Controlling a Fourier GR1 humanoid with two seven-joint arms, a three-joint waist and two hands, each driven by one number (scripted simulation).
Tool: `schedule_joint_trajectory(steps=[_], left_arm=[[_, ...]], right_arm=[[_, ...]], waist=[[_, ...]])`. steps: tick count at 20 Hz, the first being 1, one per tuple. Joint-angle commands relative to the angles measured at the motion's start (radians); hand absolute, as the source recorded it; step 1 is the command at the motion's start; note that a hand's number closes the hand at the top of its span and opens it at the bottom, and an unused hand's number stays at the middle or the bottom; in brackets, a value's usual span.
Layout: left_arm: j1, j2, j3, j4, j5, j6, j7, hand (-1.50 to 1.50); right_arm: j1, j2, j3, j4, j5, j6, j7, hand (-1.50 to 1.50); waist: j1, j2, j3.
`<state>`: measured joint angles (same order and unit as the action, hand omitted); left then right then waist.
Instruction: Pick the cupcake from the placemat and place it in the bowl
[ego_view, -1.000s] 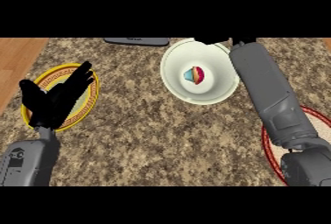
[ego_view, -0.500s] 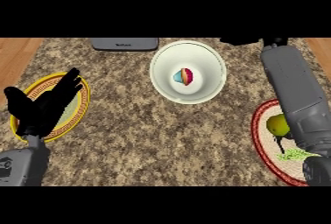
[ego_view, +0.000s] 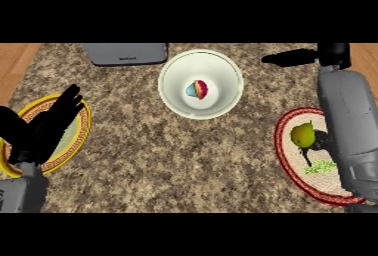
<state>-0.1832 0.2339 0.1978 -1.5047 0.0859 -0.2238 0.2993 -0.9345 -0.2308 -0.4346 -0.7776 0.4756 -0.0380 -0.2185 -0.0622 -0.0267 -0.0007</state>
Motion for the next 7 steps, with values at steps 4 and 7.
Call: schedule_joint_trajectory(steps=[4,7], left_arm=[[0.042,0.005,0.021,-0.031,-0.003,0.019,0.003,0.0],[0.022,0.025,0.044,0.005,0.005,0.01,-0.015,0.0]], right_arm=[[0.247,0.054,-0.023,-0.308,-0.202,0.267,-0.027,-1.5],[0.405,0.103,0.039,-0.488,-0.192,0.305,-0.011,1.5]], waist=[[-0.036,-0.015,0.0],[-0.046,-0.008,-0.002]])
